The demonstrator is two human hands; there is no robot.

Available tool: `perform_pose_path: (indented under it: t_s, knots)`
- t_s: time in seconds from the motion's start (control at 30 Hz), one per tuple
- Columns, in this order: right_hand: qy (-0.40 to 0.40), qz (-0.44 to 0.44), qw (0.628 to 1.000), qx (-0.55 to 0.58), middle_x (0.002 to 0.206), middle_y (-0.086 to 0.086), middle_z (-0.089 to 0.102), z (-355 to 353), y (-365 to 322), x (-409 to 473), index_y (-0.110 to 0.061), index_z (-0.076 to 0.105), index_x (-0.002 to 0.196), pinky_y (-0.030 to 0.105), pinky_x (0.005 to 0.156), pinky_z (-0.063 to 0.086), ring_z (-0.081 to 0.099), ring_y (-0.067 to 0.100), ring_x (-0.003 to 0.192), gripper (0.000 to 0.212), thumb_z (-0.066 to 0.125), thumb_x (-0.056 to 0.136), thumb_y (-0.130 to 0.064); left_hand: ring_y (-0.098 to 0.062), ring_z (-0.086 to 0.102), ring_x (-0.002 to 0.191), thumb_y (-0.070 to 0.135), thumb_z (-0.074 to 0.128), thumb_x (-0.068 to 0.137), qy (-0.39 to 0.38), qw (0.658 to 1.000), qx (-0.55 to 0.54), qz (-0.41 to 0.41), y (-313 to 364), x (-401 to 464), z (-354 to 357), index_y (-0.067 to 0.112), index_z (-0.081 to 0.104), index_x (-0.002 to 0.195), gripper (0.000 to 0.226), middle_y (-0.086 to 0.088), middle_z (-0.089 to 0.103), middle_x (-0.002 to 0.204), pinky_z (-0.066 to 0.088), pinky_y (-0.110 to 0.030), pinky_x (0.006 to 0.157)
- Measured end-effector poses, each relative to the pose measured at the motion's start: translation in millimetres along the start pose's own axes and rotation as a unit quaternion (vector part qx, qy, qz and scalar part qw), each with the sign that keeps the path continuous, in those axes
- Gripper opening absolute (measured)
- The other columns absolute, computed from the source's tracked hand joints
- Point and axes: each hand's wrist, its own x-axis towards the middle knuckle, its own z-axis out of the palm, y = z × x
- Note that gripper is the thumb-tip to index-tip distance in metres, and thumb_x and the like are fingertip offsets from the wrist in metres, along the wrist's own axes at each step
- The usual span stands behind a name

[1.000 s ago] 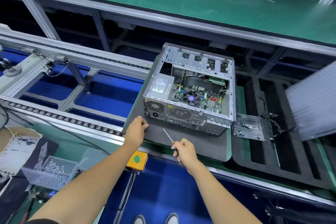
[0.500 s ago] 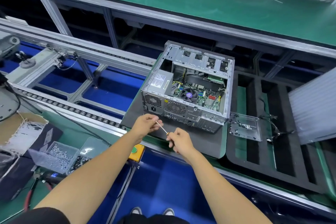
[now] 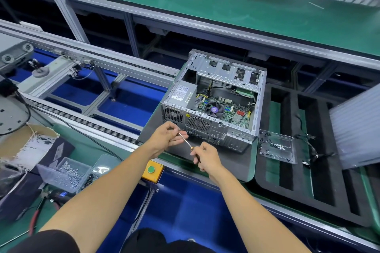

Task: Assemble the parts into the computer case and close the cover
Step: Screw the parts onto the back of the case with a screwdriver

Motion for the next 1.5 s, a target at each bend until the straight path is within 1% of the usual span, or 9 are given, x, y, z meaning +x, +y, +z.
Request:
perform_pose_path:
  t_s: [0.27, 0.4, 0.63, 0.8, 0.93, 1.07, 1.2, 1.37, 1.5]
  knots:
    - [0.031, 0.006, 0.999, 0.017, 0.057, 0.006, 0.057, 10, -2, 0, -0.014, 0.054, 0.074, 0.024, 0.041, 0.021, 0.029, 0.015, 0.040, 0.017, 0.059, 0.090, -0.011, -0.032, 0.073, 0.103, 0.003, 0.047, 0.104, -0.087, 0.989, 0.115, -0.019, 17, 14, -17, 0.005, 0.053, 0.103, 0.007, -0.022, 0.074, 0.105, 0.063, -0.032, 0.078]
    - [0.046, 0.002, 0.998, 0.030, 0.062, 0.009, 0.058, 17, -8, 0, -0.016, 0.053, 0.072, 0.024, 0.041, 0.021, 0.029, 0.014, 0.041, 0.020, 0.059, 0.091, -0.012, -0.032, 0.073, 0.101, 0.004, 0.047, 0.104, -0.094, 0.988, 0.119, -0.004, 24, 19, -21, 0.004, 0.054, 0.104, 0.007, -0.023, 0.074, 0.105, 0.062, -0.030, 0.077]
    - [0.085, -0.005, 0.995, 0.051, 0.057, 0.007, 0.056, 33, -19, 1, -0.018, 0.047, 0.067, 0.024, 0.041, 0.020, 0.028, 0.014, 0.038, 0.026, 0.063, 0.087, -0.010, -0.027, 0.075, 0.092, 0.009, 0.044, 0.107, -0.107, 0.989, 0.101, -0.001, 34, 28, -27, 0.005, 0.052, 0.105, 0.009, -0.021, 0.074, 0.102, 0.062, -0.029, 0.074]
    - [0.102, 0.009, 0.994, 0.041, 0.058, 0.007, 0.056, 42, -18, 0, -0.016, 0.049, 0.070, 0.022, 0.041, 0.020, 0.028, 0.015, 0.039, 0.022, 0.062, 0.087, -0.011, -0.028, 0.075, 0.094, 0.009, 0.048, 0.106, -0.147, 0.976, 0.162, 0.007, 43, 31, -38, 0.002, 0.054, 0.104, 0.010, -0.018, 0.075, 0.098, 0.062, -0.025, 0.070]
    - [0.112, 0.017, 0.991, 0.069, 0.058, 0.007, 0.056, 52, -15, -2, -0.020, 0.050, 0.065, 0.021, 0.041, 0.020, 0.029, 0.015, 0.039, 0.027, 0.063, 0.087, -0.012, -0.027, 0.076, 0.091, 0.006, 0.047, 0.105, -0.153, 0.970, 0.187, 0.020, 45, 33, -42, 0.000, 0.056, 0.103, 0.011, -0.017, 0.076, 0.095, 0.062, -0.025, 0.071]
    - [0.113, 0.031, 0.989, 0.094, 0.058, 0.006, 0.055, 60, -10, -4, -0.016, 0.054, 0.074, 0.022, 0.043, 0.017, 0.026, 0.015, 0.042, 0.018, 0.060, 0.091, -0.012, -0.024, 0.075, 0.093, 0.005, 0.048, 0.105, -0.154, 0.974, 0.164, -0.005, 44, 34, -41, -0.005, 0.058, 0.112, 0.016, -0.022, 0.073, 0.106, 0.062, -0.027, 0.078]
    - [0.139, 0.037, 0.983, 0.117, 0.057, 0.005, 0.054, 68, -4, -4, -0.015, 0.051, 0.077, 0.023, 0.042, 0.020, 0.028, 0.015, 0.042, 0.017, 0.060, 0.091, -0.010, -0.022, 0.072, 0.101, 0.007, 0.046, 0.106, -0.143, 0.984, 0.098, -0.035, 33, 30, -33, -0.001, 0.058, 0.122, 0.021, -0.018, 0.072, 0.114, 0.059, -0.030, 0.089]
    - [0.162, 0.047, 0.973, 0.158, 0.057, 0.004, 0.055, 77, 5, -5, -0.016, 0.048, 0.077, 0.024, 0.042, 0.024, 0.033, 0.016, 0.043, 0.020, 0.060, 0.091, -0.010, -0.016, 0.074, 0.101, 0.016, 0.053, 0.105, -0.084, 0.993, -0.002, -0.082, 16, 29, -16, 0.008, 0.058, 0.111, 0.011, -0.011, 0.074, 0.115, 0.059, -0.024, 0.081]
    - [0.184, 0.045, 0.965, 0.179, 0.058, 0.005, 0.056, 82, 10, -7, -0.015, 0.047, 0.080, 0.023, 0.041, 0.025, 0.035, 0.016, 0.042, 0.018, 0.062, 0.090, -0.011, -0.015, 0.073, 0.102, 0.027, 0.058, 0.102, -0.075, 0.991, -0.039, -0.102, 6, 27, -6, 0.009, 0.064, 0.114, 0.022, -0.002, 0.076, 0.112, 0.058, -0.024, 0.078]
